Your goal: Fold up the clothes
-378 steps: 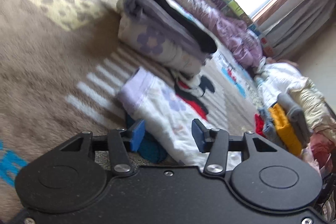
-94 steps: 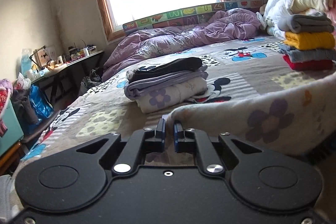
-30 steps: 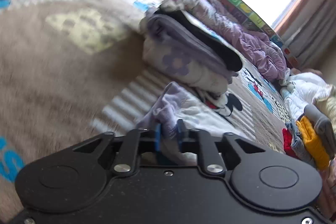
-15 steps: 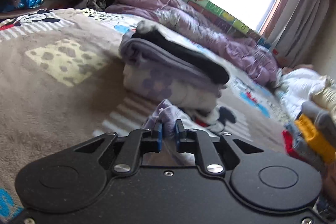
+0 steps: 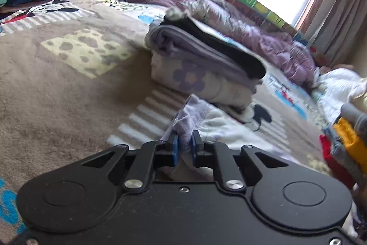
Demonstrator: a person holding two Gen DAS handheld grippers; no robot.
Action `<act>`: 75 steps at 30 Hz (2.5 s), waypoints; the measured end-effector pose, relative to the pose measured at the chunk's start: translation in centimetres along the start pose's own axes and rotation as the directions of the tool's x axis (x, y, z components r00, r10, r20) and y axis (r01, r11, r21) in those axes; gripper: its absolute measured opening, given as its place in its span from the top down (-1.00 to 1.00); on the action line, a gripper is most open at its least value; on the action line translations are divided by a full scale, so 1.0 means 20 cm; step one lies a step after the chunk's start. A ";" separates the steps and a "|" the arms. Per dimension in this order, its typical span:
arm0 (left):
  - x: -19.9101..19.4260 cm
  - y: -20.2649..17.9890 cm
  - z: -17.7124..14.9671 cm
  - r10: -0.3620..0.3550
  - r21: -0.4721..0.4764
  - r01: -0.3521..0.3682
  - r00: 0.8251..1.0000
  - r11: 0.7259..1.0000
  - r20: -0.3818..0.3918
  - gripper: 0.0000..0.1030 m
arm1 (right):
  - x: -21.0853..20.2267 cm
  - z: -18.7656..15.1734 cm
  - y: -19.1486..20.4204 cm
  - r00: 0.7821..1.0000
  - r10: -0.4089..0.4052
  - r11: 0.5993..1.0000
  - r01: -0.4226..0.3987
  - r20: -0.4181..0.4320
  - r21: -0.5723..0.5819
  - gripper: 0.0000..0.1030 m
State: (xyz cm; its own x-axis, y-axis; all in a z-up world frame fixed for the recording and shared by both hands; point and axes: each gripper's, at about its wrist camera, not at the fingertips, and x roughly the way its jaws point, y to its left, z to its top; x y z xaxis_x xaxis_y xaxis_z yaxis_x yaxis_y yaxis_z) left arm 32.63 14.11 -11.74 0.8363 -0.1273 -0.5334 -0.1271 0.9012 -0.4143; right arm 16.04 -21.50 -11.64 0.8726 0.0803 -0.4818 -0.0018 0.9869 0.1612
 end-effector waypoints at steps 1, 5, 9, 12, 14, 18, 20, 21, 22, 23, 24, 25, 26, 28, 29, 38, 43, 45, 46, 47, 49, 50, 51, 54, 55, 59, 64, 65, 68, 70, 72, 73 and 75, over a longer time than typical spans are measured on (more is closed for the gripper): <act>0.00 0.01 0.00 0.011 -0.010 -0.011 1.000 1.000 -0.005 0.51 | 0.00 0.00 0.00 1.000 -0.001 1.000 0.001 0.000 0.000 -0.17; -0.08 -0.02 0.04 0.060 0.021 -0.062 0.996 0.998 0.061 0.29 | -0.05 0.01 0.02 0.999 -0.012 1.000 0.013 0.047 -0.023 -0.16; -0.13 -0.12 0.05 0.035 0.119 -0.048 0.993 0.992 0.108 0.29 | -0.12 0.03 0.06 0.993 -0.029 0.997 0.037 0.111 -0.068 -0.14; -0.10 -0.24 0.02 -0.035 0.229 0.014 0.995 0.973 0.091 0.29 | -0.16 0.04 0.10 0.987 -0.034 0.993 0.051 0.155 -0.108 -0.13; -0.09 -0.34 -0.02 -0.088 0.308 0.063 0.994 0.949 0.067 0.29 | -0.17 0.04 0.13 0.985 -0.018 0.988 0.043 0.172 -0.146 -0.13; -0.08 -0.53 -0.12 -0.213 0.445 0.192 0.977 0.874 -0.003 0.25 | -0.16 0.05 0.22 0.983 0.033 0.975 0.008 0.182 -0.221 -0.13; -0.08 -0.59 -0.17 -0.257 0.487 0.246 0.965 0.838 -0.047 0.25 | -0.14 0.04 0.26 0.983 0.061 0.966 -0.014 0.171 -0.260 -0.13; -0.08 -0.62 -0.20 -0.276 0.505 0.272 0.959 0.819 -0.070 0.25 | -0.14 0.04 0.28 0.983 0.071 0.961 -0.022 0.170 -0.274 -0.10; -0.08 -0.65 -0.22 -0.294 0.522 0.298 0.951 0.799 -0.093 0.24 | -0.15 0.03 0.30 0.984 0.071 0.958 -0.022 0.165 -0.286 -0.09; -0.08 -0.67 -0.25 -0.311 0.539 0.323 0.943 0.778 -0.116 0.24 | -0.14 0.03 0.30 0.985 0.060 0.957 -0.012 0.159 -0.290 -0.09; -0.07 -0.70 -0.27 -0.328 0.554 0.348 0.934 0.756 -0.140 0.24 | -0.14 0.04 0.29 0.986 0.047 0.960 0.000 0.159 -0.280 -0.09; -0.07 -0.73 -0.30 -0.344 0.568 0.373 0.925 0.733 -0.164 0.24 | -0.15 0.05 0.23 0.987 0.042 0.973 -0.005 0.156 -0.231 -0.09; -0.07 -0.76 -0.32 -0.359 0.581 0.398 0.914 0.710 -0.188 0.24 | -0.16 0.06 0.18 0.988 0.038 0.984 -0.010 0.152 -0.180 -0.10; -0.07 -0.81 -0.37 -0.386 0.605 0.446 0.892 0.660 -0.237 0.24 | -0.16 0.08 0.05 0.991 0.020 0.997 -0.011 0.133 -0.070 -0.20; -0.07 -0.82 -0.38 -0.397 0.609 0.462 0.883 0.645 -0.250 0.24 | -0.15 0.09 -0.01 0.993 0.016 1.000 -0.013 0.117 -0.024 -0.24; -0.04 -0.83 -0.41 -0.394 0.612 0.492 0.869 0.619 -0.300 0.17 | -0.09 0.04 -0.19 0.982 0.187 0.966 -0.187 0.021 0.180 0.48; -0.03 -0.81 -0.41 -0.390 0.611 0.502 0.864 0.612 -0.319 0.16 | -0.16 0.07 -0.25 0.989 0.118 0.965 -0.136 0.092 0.223 -0.14; -0.03 -0.80 -0.41 -0.391 0.605 0.506 0.862 0.615 -0.324 0.16 | -0.11 0.04 -0.30 0.985 0.168 0.942 -0.171 0.037 0.290 -0.18; -0.03 -0.80 -0.41 -0.390 0.603 0.507 0.861 0.616 -0.325 0.16 | -0.10 0.04 -0.28 0.983 0.183 0.942 -0.181 0.021 0.284 -0.04; -0.03 -0.80 -0.41 -0.388 0.605 0.505 0.862 0.615 -0.325 0.16 | -0.10 0.03 -0.25 0.983 0.182 0.948 -0.180 0.017 0.261 0.30; -0.03 -0.81 -0.42 -0.383 0.610 0.502 0.864 0.613 -0.326 0.16 | -0.11 0.03 -0.20 0.983 0.182 0.959 -0.184 0.030 0.216 0.66; -0.03 -0.81 -0.42 -0.381 0.612 0.500 0.865 0.613 -0.326 0.16 | -0.13 0.03 -0.18 0.984 0.170 0.963 -0.178 0.054 0.202 0.69; -0.03 -0.81 -0.42 -0.379 0.613 0.500 0.866 0.612 -0.326 0.16 | -0.15 0.05 -0.16 0.981 0.170 0.969 -0.185 0.097 0.166 0.69; -0.03 -0.80 -0.42 -0.378 0.609 0.499 0.866 0.617 -0.326 0.16 | -0.25 0.10 -0.09 0.962 0.160 0.986 -0.167 0.222 0.011 0.69; -0.03 -0.80 -0.42 -0.378 0.608 0.499 0.866 0.618 -0.327 0.16 | -0.25 0.11 -0.07 0.955 0.170 0.985 -0.171 0.244 -0.018 0.69; -0.03 -0.80 -0.42 -0.379 0.608 0.502 0.864 0.615 -0.331 0.16 | -0.15 0.10 -0.14 0.970 0.193 0.974 -0.208 0.148 0.091 0.36; -0.02 -0.79 -0.42 -0.343 0.603 0.479 0.878 0.638 -0.333 0.16 | -0.09 0.12 -0.24 0.943 0.262 0.922 -0.308 0.206 0.237 0.22; -0.02 -0.78 -0.42 -0.334 0.606 0.468 0.884 0.643 -0.327 0.16 | -0.07 0.12 -0.23 0.946 0.261 0.924 -0.302 0.190 0.233 0.42; -0.02 -0.76 -0.41 -0.315 0.601 0.443 0.896 0.665 -0.312 0.13 | 0.00 0.11 -0.20 0.955 0.259 0.933 -0.286 0.141 0.220 0.44; -0.01 -0.75 -0.42 -0.312 0.592 0.434 0.900 0.679 -0.303 0.13 | 0.05 0.11 -0.18 0.960 0.257 0.938 -0.275 0.108 0.211 0.44; -0.01 -0.76 -0.42 -0.309 0.597 0.429 0.903 0.677 -0.298 0.13 | 0.07 0.10 -0.20 0.971 0.221 0.950 -0.235 0.091 0.205 0.46; -0.01 -0.76 -0.42 -0.310 0.603 0.426 0.905 0.675 -0.292 0.13 | 0.06 0.10 -0.20 0.973 0.208 0.952 -0.224 0.096 0.207 0.48; -0.05 -0.77 -0.41 -0.333 0.605 0.428 0.904 0.671 -0.270 0.13 | 0.07 0.10 -0.18 0.978 0.192 0.962 -0.204 0.083 0.180 0.48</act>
State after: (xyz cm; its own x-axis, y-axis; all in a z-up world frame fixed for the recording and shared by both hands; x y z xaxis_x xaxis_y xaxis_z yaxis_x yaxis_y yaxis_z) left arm 29.44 -3.00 -10.84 0.6539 -0.5266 -0.5432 0.5955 0.8011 -0.0597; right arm 18.17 -25.16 -11.13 0.8936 0.2562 -0.3685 -0.0920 0.9082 0.4084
